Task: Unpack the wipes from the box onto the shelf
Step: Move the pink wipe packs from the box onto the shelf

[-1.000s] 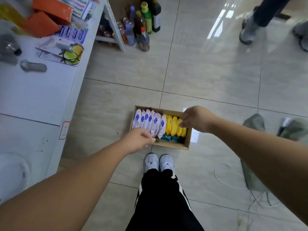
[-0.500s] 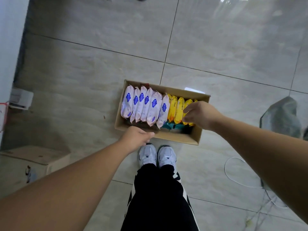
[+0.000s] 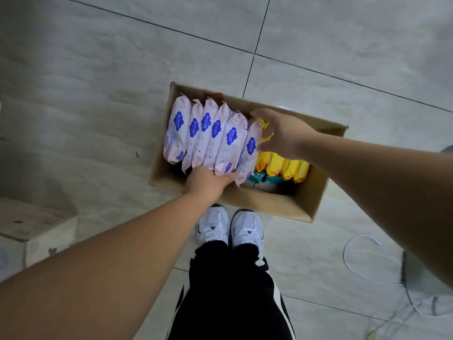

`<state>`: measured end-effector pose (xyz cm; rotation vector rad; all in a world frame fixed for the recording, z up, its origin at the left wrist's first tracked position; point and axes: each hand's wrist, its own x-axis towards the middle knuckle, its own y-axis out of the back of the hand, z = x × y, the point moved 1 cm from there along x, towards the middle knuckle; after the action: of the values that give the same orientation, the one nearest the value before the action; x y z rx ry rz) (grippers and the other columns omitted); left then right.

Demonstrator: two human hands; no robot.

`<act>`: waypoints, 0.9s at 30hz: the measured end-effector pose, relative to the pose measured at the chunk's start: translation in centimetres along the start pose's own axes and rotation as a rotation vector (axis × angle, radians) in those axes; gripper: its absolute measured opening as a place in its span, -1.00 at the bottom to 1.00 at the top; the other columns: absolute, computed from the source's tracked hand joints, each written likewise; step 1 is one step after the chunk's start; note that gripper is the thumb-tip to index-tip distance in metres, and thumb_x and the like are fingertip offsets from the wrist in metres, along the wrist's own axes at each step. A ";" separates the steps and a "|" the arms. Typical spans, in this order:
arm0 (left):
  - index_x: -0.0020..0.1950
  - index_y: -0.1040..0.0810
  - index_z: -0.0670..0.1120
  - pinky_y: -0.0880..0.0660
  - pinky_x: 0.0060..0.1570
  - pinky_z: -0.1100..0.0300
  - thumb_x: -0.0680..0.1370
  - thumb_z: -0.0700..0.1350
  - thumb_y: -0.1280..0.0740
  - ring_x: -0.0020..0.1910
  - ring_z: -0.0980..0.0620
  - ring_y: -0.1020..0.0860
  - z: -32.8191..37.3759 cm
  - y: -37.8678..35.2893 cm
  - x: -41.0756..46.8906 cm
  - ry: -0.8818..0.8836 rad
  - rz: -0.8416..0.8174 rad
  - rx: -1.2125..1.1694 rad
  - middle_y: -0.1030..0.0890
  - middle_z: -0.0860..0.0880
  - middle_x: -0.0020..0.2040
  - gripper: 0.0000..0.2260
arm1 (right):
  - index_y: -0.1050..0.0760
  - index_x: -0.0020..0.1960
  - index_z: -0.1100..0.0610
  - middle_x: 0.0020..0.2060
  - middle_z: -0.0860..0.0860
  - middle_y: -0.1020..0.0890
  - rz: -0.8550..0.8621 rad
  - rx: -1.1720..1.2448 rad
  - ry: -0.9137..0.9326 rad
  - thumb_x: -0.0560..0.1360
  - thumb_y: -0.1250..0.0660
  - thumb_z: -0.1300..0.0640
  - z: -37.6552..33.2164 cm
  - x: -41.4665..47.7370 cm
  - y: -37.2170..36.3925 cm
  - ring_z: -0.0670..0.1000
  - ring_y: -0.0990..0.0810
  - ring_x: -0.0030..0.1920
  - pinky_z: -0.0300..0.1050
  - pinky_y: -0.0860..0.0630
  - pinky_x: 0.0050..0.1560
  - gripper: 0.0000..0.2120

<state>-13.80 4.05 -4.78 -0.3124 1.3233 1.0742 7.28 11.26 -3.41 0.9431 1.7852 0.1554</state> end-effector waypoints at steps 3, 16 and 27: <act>-0.09 -0.70 -0.06 -0.66 -0.06 -0.23 0.03 0.39 -0.40 -0.11 -0.18 -0.72 -2.7 -1.6 2.9 0.035 0.029 -0.100 -0.73 -0.12 -0.14 -0.34 | -0.36 0.40 -0.06 0.03 0.02 -0.64 0.046 -0.119 0.047 0.50 -0.37 0.14 -0.7 1.1 -0.4 0.13 -0.59 -0.01 -0.02 -0.53 -0.06 -0.51; -0.26 -0.39 -0.12 -0.36 -0.22 0.07 0.60 -0.04 -0.33 -0.18 -0.17 -0.48 -1.5 0.0 -1.7 -0.211 0.280 0.041 -0.53 -0.07 -0.21 -0.71 | -0.52 -0.12 0.00 -0.09 0.00 -0.47 -0.020 -0.397 0.190 0.51 -0.40 0.03 0.5 -1.1 0.9 0.10 -0.48 0.04 -0.07 -0.39 -0.12 -0.91; -0.25 -0.45 -0.06 -0.42 -0.22 0.11 0.51 -0.03 -0.31 -0.33 -0.09 -0.46 5.6 7.3 -8.1 -0.350 0.090 -0.224 -0.53 -0.02 -0.34 -0.82 | -0.41 -0.04 0.14 -0.23 -0.01 -0.48 0.038 -0.104 0.114 0.56 -0.17 0.21 -3.5 -9.1 7.3 0.13 -0.46 -0.13 -0.14 -0.32 -0.31 -0.94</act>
<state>-14.95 8.24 6.70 -0.2190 0.9144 1.2916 9.25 11.30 8.61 0.9090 1.8451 0.3288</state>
